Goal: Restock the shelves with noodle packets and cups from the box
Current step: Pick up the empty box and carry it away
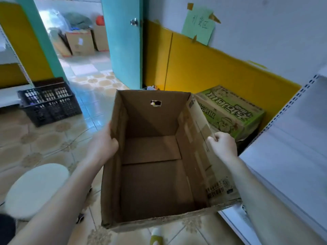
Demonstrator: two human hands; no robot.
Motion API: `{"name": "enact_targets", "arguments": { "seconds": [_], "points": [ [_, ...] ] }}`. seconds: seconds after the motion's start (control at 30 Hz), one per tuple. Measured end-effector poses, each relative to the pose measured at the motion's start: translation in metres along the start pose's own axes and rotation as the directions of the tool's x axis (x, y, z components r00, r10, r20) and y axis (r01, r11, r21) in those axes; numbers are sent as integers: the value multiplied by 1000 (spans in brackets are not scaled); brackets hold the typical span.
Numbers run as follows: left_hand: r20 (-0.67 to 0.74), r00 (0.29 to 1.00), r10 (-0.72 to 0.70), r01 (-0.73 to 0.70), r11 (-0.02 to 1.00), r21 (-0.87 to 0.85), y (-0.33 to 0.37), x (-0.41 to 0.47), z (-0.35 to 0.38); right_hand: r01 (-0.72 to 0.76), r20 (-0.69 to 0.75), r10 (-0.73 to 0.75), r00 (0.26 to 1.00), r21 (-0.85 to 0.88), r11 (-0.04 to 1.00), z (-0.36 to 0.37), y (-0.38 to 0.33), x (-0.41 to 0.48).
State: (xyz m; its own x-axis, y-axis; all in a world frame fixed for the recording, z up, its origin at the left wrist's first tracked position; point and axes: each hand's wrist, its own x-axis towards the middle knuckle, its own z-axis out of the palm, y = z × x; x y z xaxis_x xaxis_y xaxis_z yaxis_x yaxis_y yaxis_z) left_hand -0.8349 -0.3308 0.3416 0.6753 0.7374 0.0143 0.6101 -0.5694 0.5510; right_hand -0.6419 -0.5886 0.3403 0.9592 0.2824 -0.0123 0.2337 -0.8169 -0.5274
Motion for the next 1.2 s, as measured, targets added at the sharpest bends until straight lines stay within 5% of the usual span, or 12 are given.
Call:
{"name": "enact_targets", "arguments": {
  "seconds": [0.63, 1.2],
  "points": [
    [-107, 983, -151, 145, 988, -59, -6, 279, -8, 186, 107, -183, 977, -19, 982, 83, -161, 293],
    [126, 983, 137, -138, 990, 5, 16, 587, 20, -165, -62, 164, 984, 0, 986, 135, -224, 458]
  ]
}}
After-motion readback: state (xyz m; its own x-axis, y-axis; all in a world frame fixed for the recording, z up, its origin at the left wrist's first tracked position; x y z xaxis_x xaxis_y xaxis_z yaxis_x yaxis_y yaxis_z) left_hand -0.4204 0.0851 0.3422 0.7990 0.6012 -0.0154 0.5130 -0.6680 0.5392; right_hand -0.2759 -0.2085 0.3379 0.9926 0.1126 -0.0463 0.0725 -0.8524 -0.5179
